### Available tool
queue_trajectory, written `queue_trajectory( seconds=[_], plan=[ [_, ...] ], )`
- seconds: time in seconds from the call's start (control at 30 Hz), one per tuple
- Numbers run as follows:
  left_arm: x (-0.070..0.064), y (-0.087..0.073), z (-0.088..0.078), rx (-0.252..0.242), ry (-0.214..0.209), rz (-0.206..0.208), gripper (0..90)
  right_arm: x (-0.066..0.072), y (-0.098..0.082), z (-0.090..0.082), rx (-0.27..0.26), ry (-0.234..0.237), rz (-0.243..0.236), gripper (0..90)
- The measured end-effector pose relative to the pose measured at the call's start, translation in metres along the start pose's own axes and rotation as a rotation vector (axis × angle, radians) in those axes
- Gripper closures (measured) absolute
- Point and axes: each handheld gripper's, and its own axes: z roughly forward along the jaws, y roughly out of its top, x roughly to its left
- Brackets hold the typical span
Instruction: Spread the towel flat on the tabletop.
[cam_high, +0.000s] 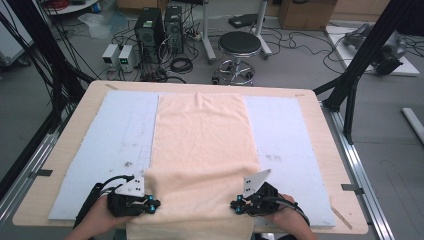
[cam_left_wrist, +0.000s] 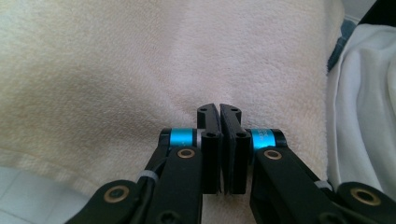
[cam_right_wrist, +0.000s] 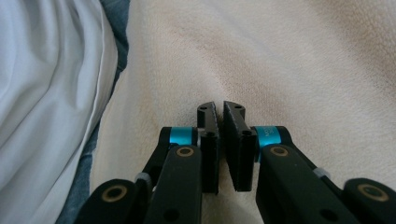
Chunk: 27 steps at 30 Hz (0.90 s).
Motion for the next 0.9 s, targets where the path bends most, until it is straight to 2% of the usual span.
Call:
queue_trajectory(
  seconds=[0.03,0.1,0.2,0.33,0.37,0.4,0.43,0.47,0.53,0.6,0.67,0.73,0.77,0.83,0.87,0.9],
  plan=[
    [-0.003,0.000,0.000,-0.003,-0.012,-0.003,87.5,0.001,0.000,-0.002,0.005,0.003,-0.001,86.4],
    [-0.010,-0.001,-0.003,0.006,-0.036,0.016,87.5,0.005,0.001,-0.007,0.006,0.018,-0.017,86.5],
    [-0.019,-0.002,-0.006,-0.008,-0.075,0.009,87.3,0.011,0.002,-0.016,0.003,0.050,-0.032,86.2],
    [-0.025,-0.002,-0.008,-0.020,-0.127,0.001,87.1,0.013,0.002,-0.025,-0.008,0.068,-0.033,81.9],
    [-0.024,-0.002,-0.009,-0.015,-0.123,0.013,86.8,0.012,0.002,-0.027,-0.020,0.067,-0.028,78.9],
    [-0.022,-0.001,-0.010,-0.015,-0.106,0.017,84.7,0.010,0.002,-0.028,-0.029,0.054,-0.020,74.8],
    [-0.019,0.000,-0.011,-0.028,-0.071,0.017,80.5,0.008,0.001,-0.029,-0.036,0.040,-0.009,73.1],
    [-0.016,0.001,-0.012,-0.047,-0.036,0.008,74.9,0.005,0.001,-0.030,-0.039,0.022,-0.004,70.0],
    [-0.005,0.004,-0.013,-0.082,0.019,-0.016,71.1,-0.001,-0.001,-0.031,-0.046,-0.019,0.025,68.2],
    [0.007,0.007,-0.012,-0.104,0.113,-0.042,69.6,-0.009,-0.003,-0.030,-0.062,-0.076,0.044,65.2],
    [0.019,0.010,-0.009,-0.105,0.201,-0.069,64.6,-0.017,-0.005,-0.028,-0.062,-0.118,0.077,63.6],
    [0.031,0.012,-0.005,-0.099,0.259,-0.096,62.6,-0.024,-0.006,-0.023,-0.047,-0.171,0.097,61.9],
    [0.037,0.013,-0.003,-0.090,0.283,-0.110,59.3,-0.027,-0.006,-0.021,-0.034,-0.182,0.109,60.2],
    [0.045,0.015,0.002,-0.078,0.297,-0.134,57.3,-0.032,-0.007,-0.016,-0.022,-0.210,0.115,57.7],
    [0.049,0.015,0.005,-0.061,0.280,-0.142,59.2,-0.035,-0.007,-0.013,-0.012,-0.207,0.129,57.7],
    [0.051,0.015,0.009,-0.035,0.270,-0.149,65.7,-0.037,-0.008,-0.010,0.009,-0.214,0.130,58.3]
  ],
)
